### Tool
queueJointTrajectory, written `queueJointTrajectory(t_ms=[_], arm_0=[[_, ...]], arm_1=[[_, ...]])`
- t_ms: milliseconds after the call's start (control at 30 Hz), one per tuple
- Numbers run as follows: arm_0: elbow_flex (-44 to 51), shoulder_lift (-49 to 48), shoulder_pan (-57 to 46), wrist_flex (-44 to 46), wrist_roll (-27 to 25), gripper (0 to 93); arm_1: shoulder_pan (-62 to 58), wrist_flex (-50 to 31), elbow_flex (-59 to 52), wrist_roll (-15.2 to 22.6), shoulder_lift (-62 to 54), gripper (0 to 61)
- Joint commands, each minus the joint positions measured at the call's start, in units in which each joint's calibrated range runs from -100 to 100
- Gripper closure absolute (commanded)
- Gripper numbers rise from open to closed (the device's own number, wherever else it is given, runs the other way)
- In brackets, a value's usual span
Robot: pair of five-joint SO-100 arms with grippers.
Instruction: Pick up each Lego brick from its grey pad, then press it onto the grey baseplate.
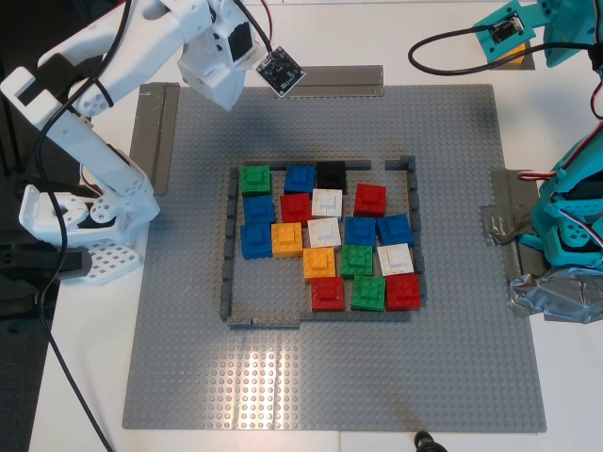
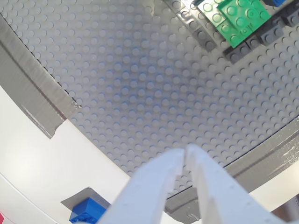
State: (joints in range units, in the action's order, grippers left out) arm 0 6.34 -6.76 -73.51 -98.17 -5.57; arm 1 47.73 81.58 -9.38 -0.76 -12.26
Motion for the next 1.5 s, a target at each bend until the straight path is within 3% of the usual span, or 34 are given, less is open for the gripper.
queueJointTrajectory(t_ms=[0,733,1000,1267,1467], arm_0=[[1.47,-1.56,8.84,0.53,0.22,92.7],[2.19,-2.25,9.13,0.37,0.22,92.7],[1.56,-2.25,8.62,-0.2,0.22,92.7],[3.46,-2.25,5.65,-1.83,2.61,92.7],[3.91,-1.56,2.53,0.7,0.17,92.7]], arm_1=[[4.9,-2.49,-0.33,4.54,-3.62,61.3],[7.3,-3.38,2.65,5.08,-3.87,61.3],[13.39,-6.15,11.5,8.6,0.59,61.3],[20.93,-3.3,26.4,9.23,11.15,61.3],[24.05,-3.87,32.09,10.6,16.13,61.2]])
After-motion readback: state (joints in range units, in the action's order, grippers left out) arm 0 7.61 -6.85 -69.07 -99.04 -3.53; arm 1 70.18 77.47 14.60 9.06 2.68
